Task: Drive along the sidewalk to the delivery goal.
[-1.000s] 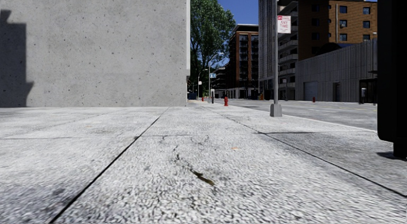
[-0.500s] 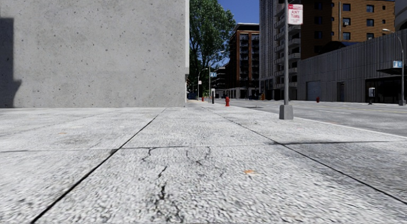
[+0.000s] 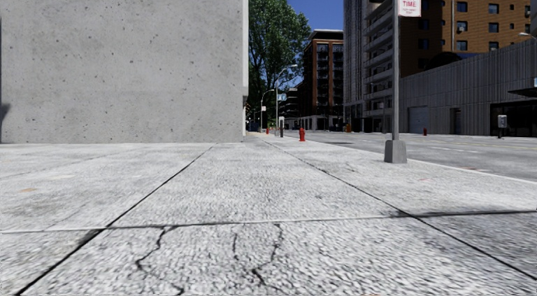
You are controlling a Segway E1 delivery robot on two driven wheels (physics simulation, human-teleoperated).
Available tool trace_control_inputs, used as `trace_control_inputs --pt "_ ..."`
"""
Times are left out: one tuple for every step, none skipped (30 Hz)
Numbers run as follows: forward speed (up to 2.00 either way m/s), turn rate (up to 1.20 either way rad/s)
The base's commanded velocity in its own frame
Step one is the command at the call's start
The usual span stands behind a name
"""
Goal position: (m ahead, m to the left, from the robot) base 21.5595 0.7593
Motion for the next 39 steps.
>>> trace_control_inputs --pt "2.0 0.0" --pt "2.0 0.0" --pt "2.0 0.0" --pt "2.0 0.0" --pt "2.0 0.0" --pt "2.0 0.0" --pt "2.0 0.0" --pt "2.0 0.0" --pt "2.0 0.0" --pt "2.0 0.0" --pt "2.0 0.0" --pt "2.0 0.0" --pt "2.0 0.0" --pt "2.0 0.0" --pt "2.0 0.0" --pt "2.0 0.0" --pt "2.0 0.0" --pt "2.0 0.0" --pt "2.0 0.0" --pt "2.0 0.0" --pt "2.0 0.0" --pt "2.0 0.0" --pt "2.0 0.0" --pt "2.0 0.0" --pt "2.0 0.0" --pt "2.0 0.0" --pt "2.0 0.0" --pt "2.0 0.0" --pt "2.0 0.0" --pt "2.0 0.0" --pt "2.0 0.0" --pt "2.0 0.0" --pt "2.0 0.0" --pt "2.0 0.0" --pt "2.0 0.0" --pt "2.0 0.0" --pt "2.0 0.0" --pt "2.0 0.0" --pt "2.0 0.0"
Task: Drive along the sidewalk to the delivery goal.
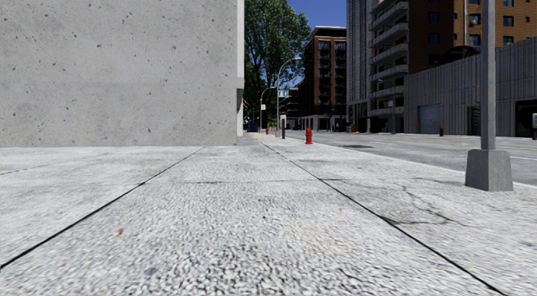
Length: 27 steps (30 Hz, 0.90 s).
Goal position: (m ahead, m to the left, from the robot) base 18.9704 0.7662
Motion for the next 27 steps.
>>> trace_control_inputs --pt "2.0 0.0" --pt "2.0 0.0" --pt "2.0 0.0" --pt "2.0 0.0" --pt "2.0 0.0" --pt "2.0 0.0" --pt "2.0 0.0" --pt "2.0 0.0" --pt "2.0 0.0" --pt "2.0 0.0" --pt "2.0 0.0" --pt "2.0 0.0" --pt "2.0 0.0" --pt "2.0 0.0" --pt "2.0 0.0" --pt "2.0 0.0" --pt "2.0 0.0" --pt "2.0 0.0" --pt "2.0 0.0" --pt "2.0 0.0" --pt "2.0 0.0" --pt "2.0 0.0" --pt "2.0 0.0" --pt "2.0 0.0" --pt "2.0 0.0" --pt "2.0 0.0" --pt "2.0 0.0"
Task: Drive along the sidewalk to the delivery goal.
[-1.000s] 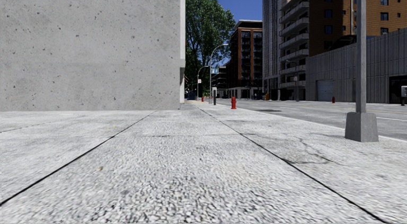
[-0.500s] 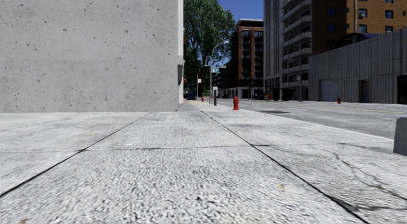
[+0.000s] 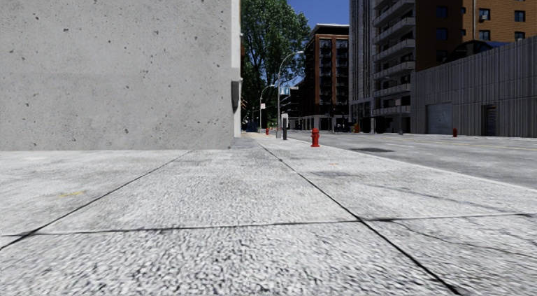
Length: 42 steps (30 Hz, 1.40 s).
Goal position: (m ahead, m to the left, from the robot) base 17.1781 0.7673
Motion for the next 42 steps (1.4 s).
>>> trace_control_inputs --pt "2.0 0.0" --pt "2.0 0.0" --pt "2.0 0.0" --pt "2.0 0.0" --pt "2.0 0.0" --pt "2.0 0.0" --pt "2.0 0.0" --pt "2.0 0.0" --pt "2.0 0.0" --pt "2.0 0.0" --pt "2.0 0.0" --pt "2.0 0.0" --pt "2.0 0.0" --pt "2.0 0.0" --pt "2.0 0.0" --pt "2.0 0.0" --pt "2.0 0.0" --pt "2.0 0.0" --pt "2.0 0.0" --pt "2.0 0.0" --pt "2.0 0.0" --pt "2.0 0.0" --pt "2.0 0.0" --pt "2.0 0.0" --pt "2.0 0.0" --pt "2.0 0.0" --pt "2.0 0.0" --pt "2.0 0.0" --pt "2.0 0.0" --pt "2.0 0.0" --pt "2.0 0.0" --pt "2.0 0.0" --pt "2.0 0.0" --pt "2.0 0.0" --pt "2.0 0.0" --pt "2.0 0.0" --pt "2.0 0.0" --pt "2.0 0.0" --pt "2.0 0.0" --pt "2.0 0.0" --pt "2.0 0.0" --pt "2.0 0.0"
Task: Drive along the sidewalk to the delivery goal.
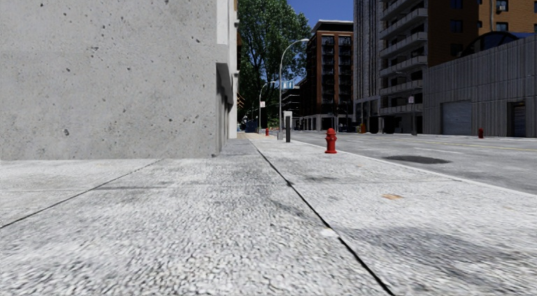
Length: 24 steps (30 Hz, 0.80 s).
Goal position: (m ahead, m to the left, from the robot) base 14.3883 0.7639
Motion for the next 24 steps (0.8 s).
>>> trace_control_inputs --pt "2.0 0.0" --pt "2.0 0.0" --pt "2.0 0.0" --pt "2.0 0.0" --pt "2.0 0.0" --pt "2.0 0.0" --pt "2.0 0.0" --pt "2.0 0.0" --pt "2.0 0.0" --pt "2.0 0.0" --pt "2.0 0.0" --pt "2.0 0.0" --pt "2.0 0.0" --pt "2.0 0.0" --pt "2.0 0.0" --pt "2.0 0.0" --pt "2.0 0.0" --pt "2.0 0.0" --pt "2.0 0.0" --pt "2.0 0.0" --pt "2.0 0.0" --pt "2.0 0.0" --pt "2.0 0.0" --pt "2.0 0.0"
